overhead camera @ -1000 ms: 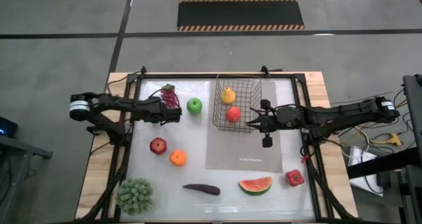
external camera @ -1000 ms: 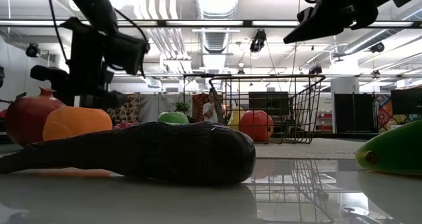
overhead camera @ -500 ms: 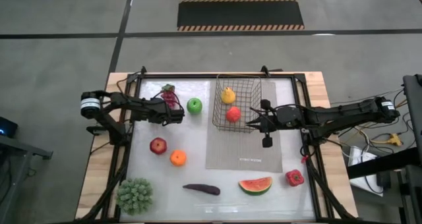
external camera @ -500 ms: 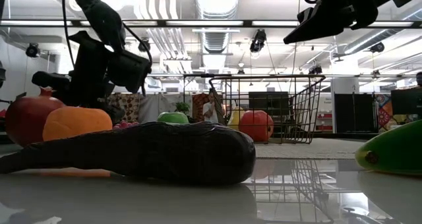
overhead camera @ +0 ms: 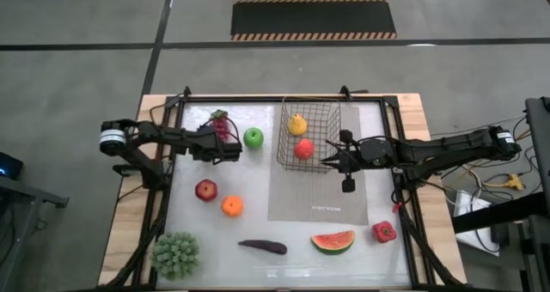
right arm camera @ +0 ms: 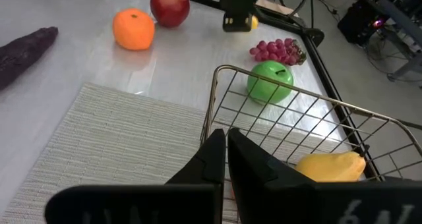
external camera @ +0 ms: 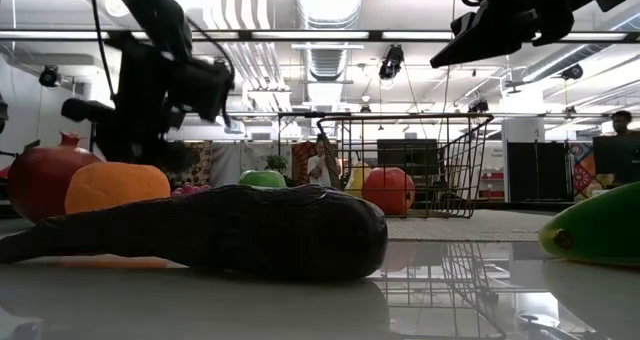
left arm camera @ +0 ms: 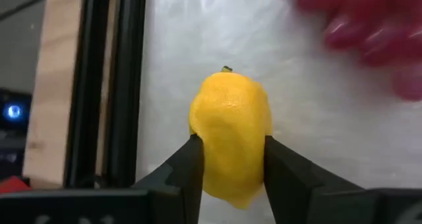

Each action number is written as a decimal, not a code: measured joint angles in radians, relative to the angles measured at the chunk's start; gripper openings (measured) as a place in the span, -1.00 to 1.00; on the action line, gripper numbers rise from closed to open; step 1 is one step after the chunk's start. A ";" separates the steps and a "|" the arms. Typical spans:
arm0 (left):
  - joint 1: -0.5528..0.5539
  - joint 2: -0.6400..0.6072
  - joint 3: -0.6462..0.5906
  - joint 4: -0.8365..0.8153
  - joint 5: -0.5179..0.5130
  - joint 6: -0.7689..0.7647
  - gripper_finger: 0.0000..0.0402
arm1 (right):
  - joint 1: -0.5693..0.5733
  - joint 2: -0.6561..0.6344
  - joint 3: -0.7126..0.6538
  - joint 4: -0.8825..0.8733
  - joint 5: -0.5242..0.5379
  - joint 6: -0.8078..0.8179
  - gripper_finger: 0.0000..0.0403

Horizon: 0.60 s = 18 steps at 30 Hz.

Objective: Build produce basket
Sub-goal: Put the lemon into the wire basket

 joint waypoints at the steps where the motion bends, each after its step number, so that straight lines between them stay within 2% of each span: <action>1: -0.014 -0.014 0.014 -0.017 -0.016 0.000 -0.44 | 0.000 0.000 0.000 -0.001 0.000 0.000 -0.96; 6: -0.122 -0.102 0.094 -0.060 -0.111 0.011 -0.43 | 0.000 0.000 -0.004 0.004 -0.001 0.016 -0.96; 11: -0.276 -0.164 0.167 0.032 -0.287 0.135 -0.43 | 0.000 0.001 -0.030 0.054 -0.031 0.032 -0.96; 15: -0.397 -0.189 0.184 0.297 -0.377 0.447 -0.43 | 0.000 0.001 -0.068 0.175 -0.080 0.044 -0.96; 18: -0.473 -0.191 0.179 0.563 -0.367 0.770 -0.43 | 0.000 0.002 -0.082 0.244 -0.091 0.082 -0.95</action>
